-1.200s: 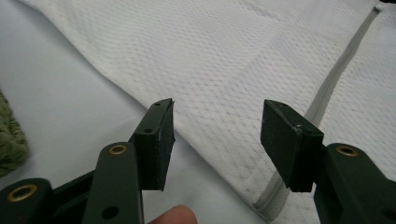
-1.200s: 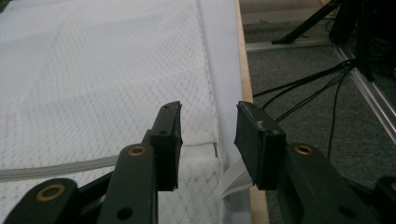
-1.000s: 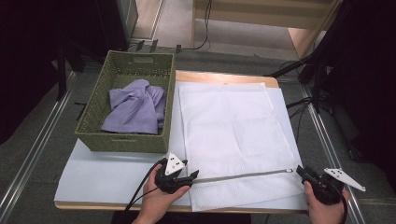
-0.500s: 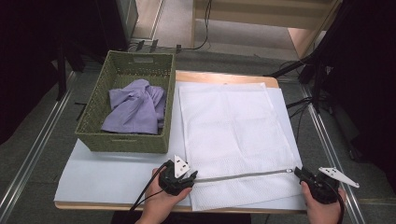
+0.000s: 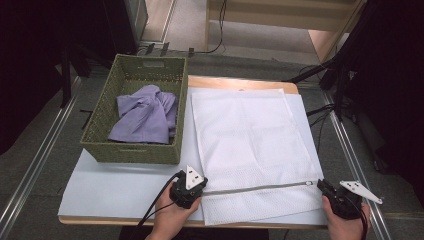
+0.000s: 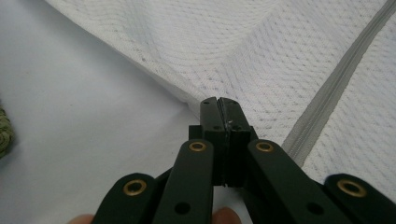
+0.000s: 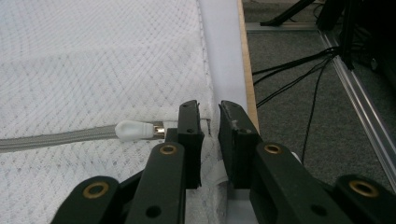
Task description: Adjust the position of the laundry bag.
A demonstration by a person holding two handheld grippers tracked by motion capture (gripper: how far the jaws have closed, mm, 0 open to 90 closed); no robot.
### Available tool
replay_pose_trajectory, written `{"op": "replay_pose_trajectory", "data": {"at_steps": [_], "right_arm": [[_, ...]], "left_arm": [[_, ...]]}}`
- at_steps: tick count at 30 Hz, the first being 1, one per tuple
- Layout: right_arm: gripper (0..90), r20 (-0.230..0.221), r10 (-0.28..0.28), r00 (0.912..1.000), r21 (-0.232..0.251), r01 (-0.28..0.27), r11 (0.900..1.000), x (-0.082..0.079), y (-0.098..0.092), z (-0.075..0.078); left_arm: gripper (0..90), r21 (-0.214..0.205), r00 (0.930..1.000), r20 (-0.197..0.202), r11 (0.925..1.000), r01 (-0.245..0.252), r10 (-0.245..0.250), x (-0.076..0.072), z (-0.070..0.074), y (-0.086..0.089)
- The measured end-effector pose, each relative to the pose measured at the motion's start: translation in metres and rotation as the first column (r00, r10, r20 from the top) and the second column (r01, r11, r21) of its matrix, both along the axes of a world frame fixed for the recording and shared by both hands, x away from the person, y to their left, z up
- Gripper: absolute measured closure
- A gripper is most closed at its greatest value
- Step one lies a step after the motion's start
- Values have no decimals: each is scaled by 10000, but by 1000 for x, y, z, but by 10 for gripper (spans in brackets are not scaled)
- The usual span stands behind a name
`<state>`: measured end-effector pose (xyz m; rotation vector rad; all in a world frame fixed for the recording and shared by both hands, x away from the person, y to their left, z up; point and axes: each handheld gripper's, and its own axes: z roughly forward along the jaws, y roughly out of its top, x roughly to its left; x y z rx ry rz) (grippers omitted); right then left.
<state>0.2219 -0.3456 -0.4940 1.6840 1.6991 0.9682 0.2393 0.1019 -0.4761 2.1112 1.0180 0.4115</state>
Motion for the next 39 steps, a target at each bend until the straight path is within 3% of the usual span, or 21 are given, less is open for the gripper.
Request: {"op": "replay_pose_trajectory", "data": {"at_steps": [14,25,35,39], "right_arm": [[836,21,395,9992,-18,-395,9992,-5,9,1],[863,-156,630,9979,597,-620,9963,-16,29,1],[884,-226,893,9957,782,-873,9931,-27,40,1],[894,-175,942,9954,619,-929,9937,-29,44,1]], "left_arm": [[900,-300,9994,-98,9990,-339,336,10,1,22],[900,-405,9980,-149,9973,-619,613,12,3,43],[900,-503,9960,-111,9947,-895,891,12,3,57],[900,-512,9961,-47,9948,-877,876,11,3,60]]}}
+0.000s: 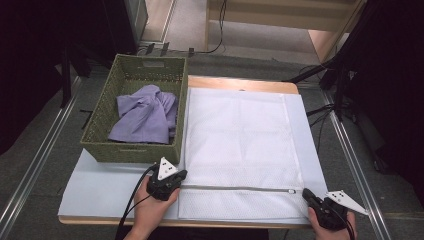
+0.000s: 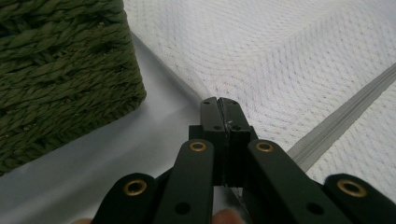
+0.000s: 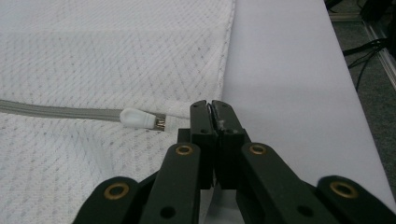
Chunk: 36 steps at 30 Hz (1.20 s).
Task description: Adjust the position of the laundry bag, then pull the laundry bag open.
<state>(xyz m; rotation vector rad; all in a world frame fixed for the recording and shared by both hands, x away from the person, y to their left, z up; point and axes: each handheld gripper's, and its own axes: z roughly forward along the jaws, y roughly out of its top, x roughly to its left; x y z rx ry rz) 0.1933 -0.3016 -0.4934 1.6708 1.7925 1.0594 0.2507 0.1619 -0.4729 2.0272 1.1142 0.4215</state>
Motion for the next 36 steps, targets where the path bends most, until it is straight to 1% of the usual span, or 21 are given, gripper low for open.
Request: {"op": "replay_pose_trajectory", "data": {"at_steps": [3,4,6,7,8,11,12,13,14,16,18,20,24,26,29,30,31,32,33,34,36], "right_arm": [[896,9,-15,10000,81,15,10000,0,1,0],[898,9,-19,10000,82,19,10000,0,2,0],[900,-82,3,10000,157,-1,9999,0,3,0],[900,-130,87,9999,164,-85,9998,0,4,1],[900,-150,58,9999,153,-56,9999,0,5,1],[900,-163,73,9998,249,-69,9997,-2,7,2],[873,-101,86,9999,230,-84,9997,-2,7,2],[831,5,40,10000,244,-40,9997,-3,7,3],[794,134,-14,9999,299,10,9996,-5,7,4],[740,361,-113,9993,127,109,9999,-11,7,7],[688,451,-307,9985,60,304,9995,-16,6,11],[636,566,-434,9975,54,432,9991,-20,4,14],[513,628,-400,9972,260,384,9989,-20,1,16],[457,611,-295,9977,391,272,9989,-20,2,17],[431,604,-174,9980,379,152,9992,-21,2,18],[436,611,-250,9978,364,228,9991,-22,3,18],[464,691,-312,9971,324,290,9991,-23,2,19],[479,799,-281,9964,380,252,9990,-24,1,20],[479,869,-283,9958,546,236,9982,-24,0,21],[487,833,-322,9960,730,261,9970,-24,-1,22],[500,830,-419,9957,918,342,9952,-24,-2,21]], "left_arm": [[900,-31,10000,49,10000,-57,57,-1,0,2],[900,-78,9999,120,10000,-30,31,-1,0,3],[900,-135,9998,159,9999,-81,83,-2,1,6],[900,-206,9999,116,9997,-103,105,-2,1,7],[900,-283,9999,112,9995,-120,123,-2,1,9],[900,-344,9998,150,9994,-96,101,-2,1,12],[894,-427,9997,219,9991,-80,89,-2,2,13],[871,-482,9995,309,9988,-33,48,-3,2,14],[844,-625,9993,368,9980,-1,24,-4,3,15],[784,-804,9990,451,9968,29,8,-5,5,17],[718,-950,9984,562,9954,85,-32,-7,8,19],[672,-1066,9977,681,9942,116,-43,-9,11,21],[616,-1352,9961,855,9902,353,-239,-14,16,21],[601,-1460,9955,878,9881,494,-368,-16,18,19],[587,-1538,9938,933,9852,751,-612,-19,21,12],[584,-1543,9932,950,9847,811,-669,-20,22,9],[581,-1542,9924,962,9839,905,-762,-21,23,6],[579,-1573,9916,945,9823,1020,-878,-22,24,2],[577,-1563,9908,928,9814,1118,-981,-23,25,-2],[575,-1609,9896,943,9793,1224,-1082,-24,26,-6],[577,-1599,9868,924,9761,1469,-1333,-25,27,-15]]}}
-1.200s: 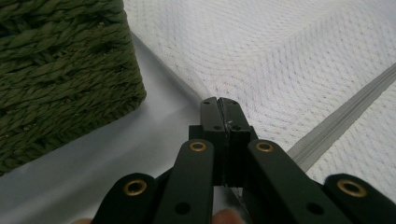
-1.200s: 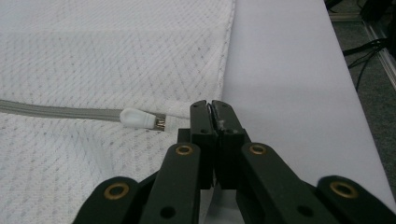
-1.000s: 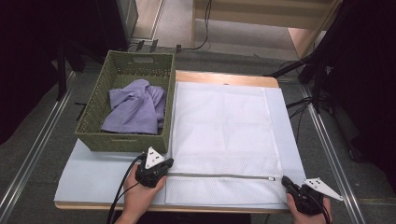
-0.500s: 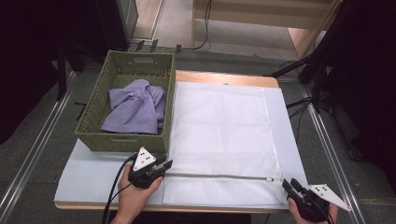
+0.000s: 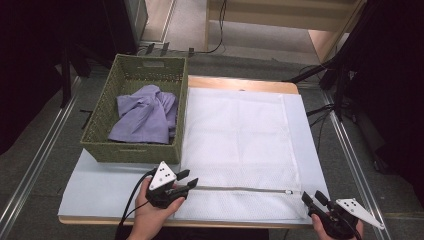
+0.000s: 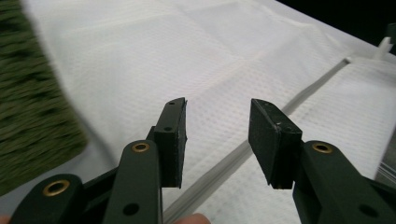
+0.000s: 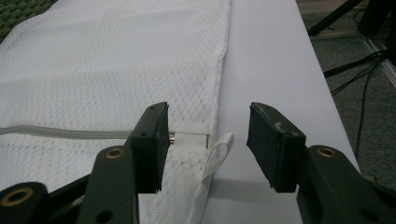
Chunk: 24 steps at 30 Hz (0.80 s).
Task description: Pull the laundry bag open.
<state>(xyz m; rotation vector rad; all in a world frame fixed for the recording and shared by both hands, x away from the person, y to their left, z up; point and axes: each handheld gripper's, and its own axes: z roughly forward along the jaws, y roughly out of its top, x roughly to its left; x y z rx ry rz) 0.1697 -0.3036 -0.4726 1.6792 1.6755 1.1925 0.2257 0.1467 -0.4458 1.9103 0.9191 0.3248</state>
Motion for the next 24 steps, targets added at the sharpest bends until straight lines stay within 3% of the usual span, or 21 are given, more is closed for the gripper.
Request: {"op": "replay_pose_trajectory", "data": {"at_steps": [5,9,15,24], "right_arm": [[525,92,19,10000,44,-19,10000,0,-1,-3],[551,41,122,9999,-242,-121,9996,-3,-2,-6],[568,-5,255,9997,242,-254,9994,-3,-13,-17],[588,-391,475,9981,550,-453,9975,8,-5,-20]], "left_arm": [[587,163,9977,-172,9977,660,-658,-2,-5,-26],[609,316,9927,-263,9924,1189,-1181,-3,-8,-49],[632,334,9805,-305,9802,1950,-1940,0,-10,-88],[661,329,9597,-408,9596,2794,-2781,7,-9,-145]]}}
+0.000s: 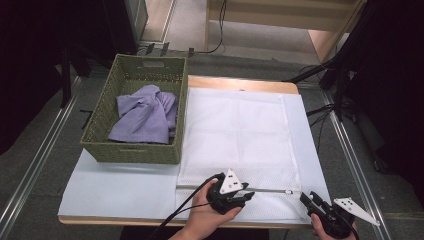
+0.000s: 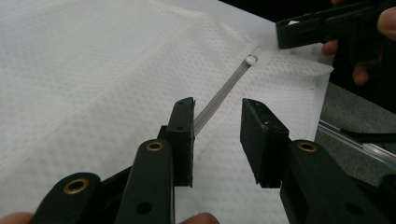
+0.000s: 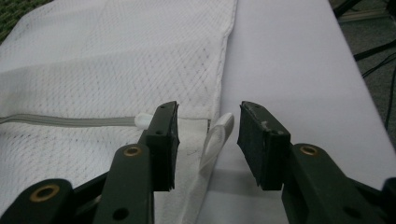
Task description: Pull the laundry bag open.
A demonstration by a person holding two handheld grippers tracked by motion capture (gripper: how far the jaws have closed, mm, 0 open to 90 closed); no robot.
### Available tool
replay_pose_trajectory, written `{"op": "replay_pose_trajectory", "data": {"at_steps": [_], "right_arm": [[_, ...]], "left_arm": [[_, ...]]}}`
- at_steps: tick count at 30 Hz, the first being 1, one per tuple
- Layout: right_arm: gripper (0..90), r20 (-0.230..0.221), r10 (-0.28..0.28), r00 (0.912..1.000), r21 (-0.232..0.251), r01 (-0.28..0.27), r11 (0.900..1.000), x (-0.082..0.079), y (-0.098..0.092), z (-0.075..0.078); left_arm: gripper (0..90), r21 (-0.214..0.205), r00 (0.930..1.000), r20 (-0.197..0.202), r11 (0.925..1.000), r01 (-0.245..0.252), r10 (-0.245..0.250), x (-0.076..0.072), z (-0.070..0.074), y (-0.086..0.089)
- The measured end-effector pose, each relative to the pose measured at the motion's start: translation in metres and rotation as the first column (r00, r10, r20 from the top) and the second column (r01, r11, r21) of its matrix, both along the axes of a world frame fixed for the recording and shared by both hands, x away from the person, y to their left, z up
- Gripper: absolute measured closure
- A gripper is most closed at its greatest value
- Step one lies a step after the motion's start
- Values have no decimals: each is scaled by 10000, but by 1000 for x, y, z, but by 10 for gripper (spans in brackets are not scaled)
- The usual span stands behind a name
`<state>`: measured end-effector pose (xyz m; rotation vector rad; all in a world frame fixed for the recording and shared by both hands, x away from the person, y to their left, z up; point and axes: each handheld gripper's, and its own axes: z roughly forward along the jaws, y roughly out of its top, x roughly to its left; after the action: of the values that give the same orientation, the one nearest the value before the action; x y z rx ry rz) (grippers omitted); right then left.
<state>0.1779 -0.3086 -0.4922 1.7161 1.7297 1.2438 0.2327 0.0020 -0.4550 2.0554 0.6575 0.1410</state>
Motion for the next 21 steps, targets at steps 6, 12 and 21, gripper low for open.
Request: {"op": "replay_pose_trajectory", "data": {"at_steps": [6,12,21], "right_arm": [[513,-378,-236,9990,188,244,9995,10,1,-3],[503,-397,-286,9988,-66,283,9996,16,5,-5],[562,-252,-420,9988,-893,395,9952,13,18,-6]], "left_arm": [[682,35,9994,-284,9998,200,-199,5,-5,-25],[709,240,9984,-399,9989,401,-391,10,-9,-45],[744,553,9959,-689,9965,628,-589,19,-18,-72]]}}
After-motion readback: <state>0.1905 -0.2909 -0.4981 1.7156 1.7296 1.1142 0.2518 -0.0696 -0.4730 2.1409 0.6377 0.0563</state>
